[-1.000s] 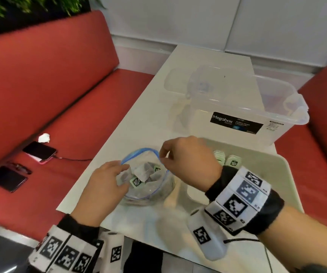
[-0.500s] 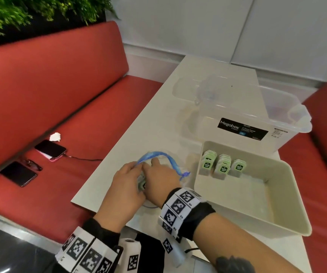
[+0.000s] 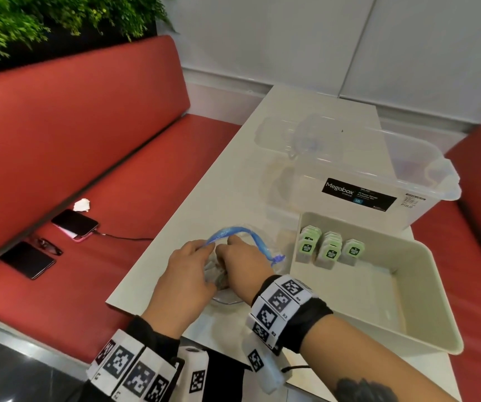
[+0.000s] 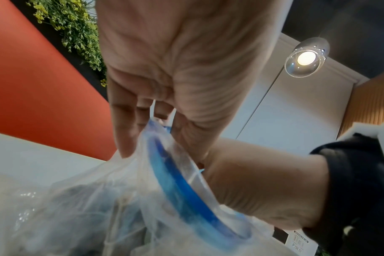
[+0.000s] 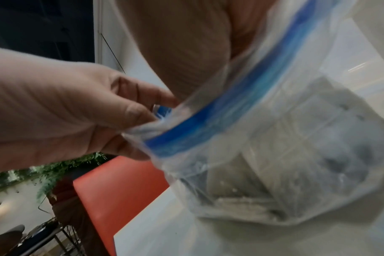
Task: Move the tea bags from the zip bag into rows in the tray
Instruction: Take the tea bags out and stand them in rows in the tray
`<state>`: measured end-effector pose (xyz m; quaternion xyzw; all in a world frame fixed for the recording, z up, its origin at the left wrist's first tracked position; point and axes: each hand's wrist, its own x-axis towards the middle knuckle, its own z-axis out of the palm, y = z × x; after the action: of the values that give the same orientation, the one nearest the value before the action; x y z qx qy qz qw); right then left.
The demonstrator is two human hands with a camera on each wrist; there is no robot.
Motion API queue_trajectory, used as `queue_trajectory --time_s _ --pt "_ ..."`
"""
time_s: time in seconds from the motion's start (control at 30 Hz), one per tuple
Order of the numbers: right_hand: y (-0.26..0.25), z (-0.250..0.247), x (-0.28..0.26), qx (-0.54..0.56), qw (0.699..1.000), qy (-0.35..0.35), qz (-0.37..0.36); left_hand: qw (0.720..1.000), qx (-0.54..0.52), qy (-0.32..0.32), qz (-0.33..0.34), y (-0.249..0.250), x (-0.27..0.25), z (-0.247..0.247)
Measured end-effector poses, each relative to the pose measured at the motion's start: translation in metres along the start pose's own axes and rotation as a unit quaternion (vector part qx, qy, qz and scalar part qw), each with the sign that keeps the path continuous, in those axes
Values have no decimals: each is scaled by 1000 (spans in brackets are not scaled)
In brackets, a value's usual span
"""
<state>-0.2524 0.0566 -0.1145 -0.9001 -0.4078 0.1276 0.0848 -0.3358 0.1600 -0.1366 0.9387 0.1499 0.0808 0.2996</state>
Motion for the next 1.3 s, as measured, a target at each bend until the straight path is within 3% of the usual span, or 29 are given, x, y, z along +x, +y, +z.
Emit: queue_trajectory --time_s 0.2,0.43,0.57,0.83,1.03,1.13,1.3 --pt "10 -19 -1 -1 1000 2 -19 993 107 -40 -41 12 5 -11" --pt "27 -15 -5 53 996 66 29 948 305 -67 -54 28 29 -1" --pt "27 -17 -9 85 992 86 41 933 336 -99 -86 25 34 12" --pt "34 -46 -15 158 984 83 15 971 213 -85 -73 25 24 8" --pt "43 -86 -25 106 994 -12 -11 999 41 13 0 21 14 -5" --pt "44 -107 -31 29 998 -27 -46 994 -38 46 97 27 14 -11" --pt "42 -131 -37 -56 994 -10 -98 977 -135 -7 164 62 18 -12"
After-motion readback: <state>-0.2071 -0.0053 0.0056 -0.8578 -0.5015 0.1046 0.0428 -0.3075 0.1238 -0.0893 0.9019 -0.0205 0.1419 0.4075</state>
